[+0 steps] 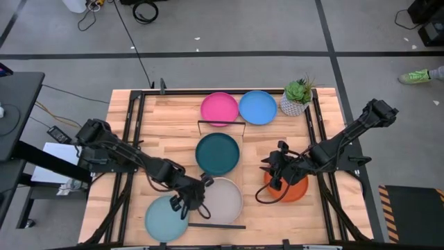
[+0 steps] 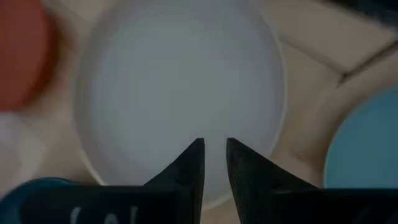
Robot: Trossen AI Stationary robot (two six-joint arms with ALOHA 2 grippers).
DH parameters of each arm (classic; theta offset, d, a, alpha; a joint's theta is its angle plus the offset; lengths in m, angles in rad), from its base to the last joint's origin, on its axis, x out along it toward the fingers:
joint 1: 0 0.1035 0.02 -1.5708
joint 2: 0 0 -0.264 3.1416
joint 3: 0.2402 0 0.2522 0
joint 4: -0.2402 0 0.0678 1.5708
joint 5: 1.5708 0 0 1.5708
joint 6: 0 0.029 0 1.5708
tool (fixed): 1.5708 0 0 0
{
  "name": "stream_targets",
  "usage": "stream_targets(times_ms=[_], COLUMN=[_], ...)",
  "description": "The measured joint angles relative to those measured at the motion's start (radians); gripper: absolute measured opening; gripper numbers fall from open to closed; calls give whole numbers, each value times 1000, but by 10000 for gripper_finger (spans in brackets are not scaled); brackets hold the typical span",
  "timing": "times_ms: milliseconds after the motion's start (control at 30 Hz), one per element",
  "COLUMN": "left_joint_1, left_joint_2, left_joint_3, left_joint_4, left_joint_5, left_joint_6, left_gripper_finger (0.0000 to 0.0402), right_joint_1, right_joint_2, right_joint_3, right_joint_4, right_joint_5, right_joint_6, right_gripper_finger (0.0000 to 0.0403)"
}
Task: Place and stack plates onto a shelf
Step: Stack the orange plate on top of the dark green plate on the shelf
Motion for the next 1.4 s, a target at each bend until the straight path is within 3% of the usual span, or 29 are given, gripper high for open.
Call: stream_targets(times_ms=[200,500,700,967,1167,1400], left_joint_1=[19,33,34,34,34,34], left_joint_2=[-89,-121,-114,-115,-115,-115], left_joint_3=[-2,-3,-3,-3,-3,-2], left_joint_4=[-83,-395,-418,-422,-424,-446], left_joint_5=[-33,-6,-9,-8,-8,14], left_joint_6=[-328,-676,-736,-799,-800,-800], left_gripper_finger=[72,72,72,72,72,72], right_joint_1=[3,-16,0,52,53,64], right_joint_2=[26,153,324,511,560,526], right_joint_3=[0,0,61,244,296,296], right_joint_4=[-41,-120,-111,-338,-402,-395], right_joint_5=[-16,-141,-306,-312,-362,-398], right_joint_6=[35,206,248,307,353,432], right_gripper_finger=[130,130,130,130,130,130])
